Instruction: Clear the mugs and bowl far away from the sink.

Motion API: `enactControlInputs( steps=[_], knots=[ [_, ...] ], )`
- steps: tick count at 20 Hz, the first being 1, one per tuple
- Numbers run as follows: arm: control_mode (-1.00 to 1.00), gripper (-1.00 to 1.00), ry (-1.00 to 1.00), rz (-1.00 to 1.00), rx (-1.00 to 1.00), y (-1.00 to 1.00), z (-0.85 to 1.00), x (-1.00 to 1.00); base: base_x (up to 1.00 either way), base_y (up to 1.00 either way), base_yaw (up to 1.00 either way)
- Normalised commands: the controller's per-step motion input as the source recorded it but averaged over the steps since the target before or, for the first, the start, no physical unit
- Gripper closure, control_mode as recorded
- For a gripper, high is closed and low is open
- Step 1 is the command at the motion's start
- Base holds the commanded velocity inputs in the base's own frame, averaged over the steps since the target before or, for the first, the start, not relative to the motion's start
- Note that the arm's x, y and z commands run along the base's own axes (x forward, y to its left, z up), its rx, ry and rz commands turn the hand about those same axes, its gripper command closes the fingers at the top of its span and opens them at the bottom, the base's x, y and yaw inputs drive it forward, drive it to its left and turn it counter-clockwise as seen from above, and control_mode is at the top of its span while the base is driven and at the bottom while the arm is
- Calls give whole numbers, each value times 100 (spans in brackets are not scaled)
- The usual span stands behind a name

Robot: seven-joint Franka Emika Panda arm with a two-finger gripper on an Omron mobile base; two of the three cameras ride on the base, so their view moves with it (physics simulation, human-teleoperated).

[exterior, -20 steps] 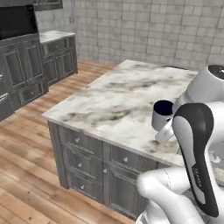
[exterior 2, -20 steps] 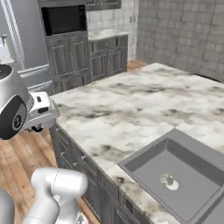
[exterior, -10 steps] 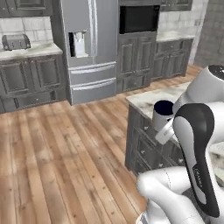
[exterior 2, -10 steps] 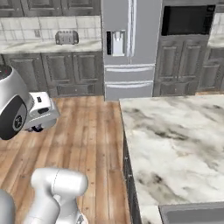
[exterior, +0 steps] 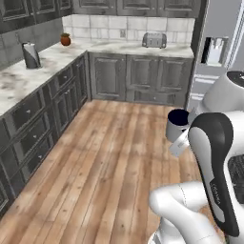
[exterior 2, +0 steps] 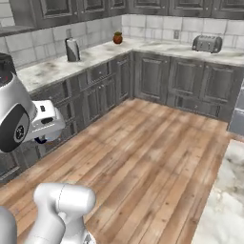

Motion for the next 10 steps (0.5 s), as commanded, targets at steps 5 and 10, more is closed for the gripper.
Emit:
enactControlInputs(
  steps=[5, 10],
  knots=[
    [100, 100, 0, 0, 0, 0, 0, 0, 0, 2, 100],
    [100, 100, 0, 0, 0, 0, 0, 0, 0, 3, 100]
  ],
)
